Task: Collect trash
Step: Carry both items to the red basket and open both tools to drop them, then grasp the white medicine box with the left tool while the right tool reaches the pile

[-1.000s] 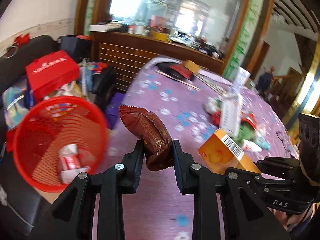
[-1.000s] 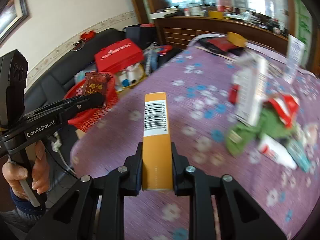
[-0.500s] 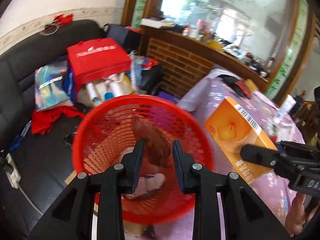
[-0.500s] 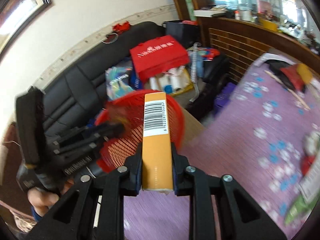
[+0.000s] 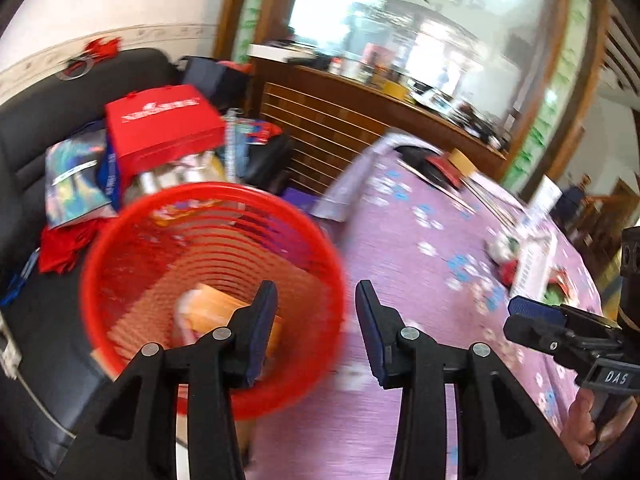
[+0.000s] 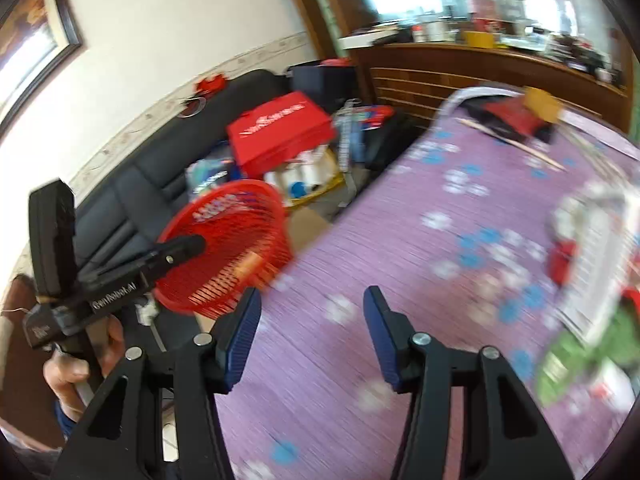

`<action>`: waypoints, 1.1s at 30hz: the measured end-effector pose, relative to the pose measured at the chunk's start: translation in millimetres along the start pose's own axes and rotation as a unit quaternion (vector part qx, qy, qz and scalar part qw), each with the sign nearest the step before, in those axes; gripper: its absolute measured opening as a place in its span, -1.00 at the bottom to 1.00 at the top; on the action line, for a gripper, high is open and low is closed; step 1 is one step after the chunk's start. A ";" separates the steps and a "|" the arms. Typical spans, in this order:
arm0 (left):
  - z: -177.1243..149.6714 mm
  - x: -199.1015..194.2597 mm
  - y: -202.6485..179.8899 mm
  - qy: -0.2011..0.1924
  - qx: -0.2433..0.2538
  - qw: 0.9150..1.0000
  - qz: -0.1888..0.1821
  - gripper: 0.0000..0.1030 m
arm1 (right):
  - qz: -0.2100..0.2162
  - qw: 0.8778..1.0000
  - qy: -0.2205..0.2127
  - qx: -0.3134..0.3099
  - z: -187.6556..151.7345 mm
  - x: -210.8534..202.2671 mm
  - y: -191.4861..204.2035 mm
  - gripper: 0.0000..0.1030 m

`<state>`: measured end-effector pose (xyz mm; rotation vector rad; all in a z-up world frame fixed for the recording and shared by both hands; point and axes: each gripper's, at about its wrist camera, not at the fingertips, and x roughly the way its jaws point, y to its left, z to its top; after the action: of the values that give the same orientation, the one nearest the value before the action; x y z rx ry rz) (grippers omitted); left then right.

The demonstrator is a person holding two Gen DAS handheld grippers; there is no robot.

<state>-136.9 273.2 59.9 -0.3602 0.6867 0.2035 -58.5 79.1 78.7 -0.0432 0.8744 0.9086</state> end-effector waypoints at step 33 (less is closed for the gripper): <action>7.3 82.4 -260.3 0.139 0.148 0.974 -0.097 1.00 | -0.020 0.934 -0.137 0.331 -37.7 -120.1 -312.9 0.06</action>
<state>7.7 42.3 78.3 -0.1676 0.9393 -0.1380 100.5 -215.3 36.6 0.6336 0.8733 0.5264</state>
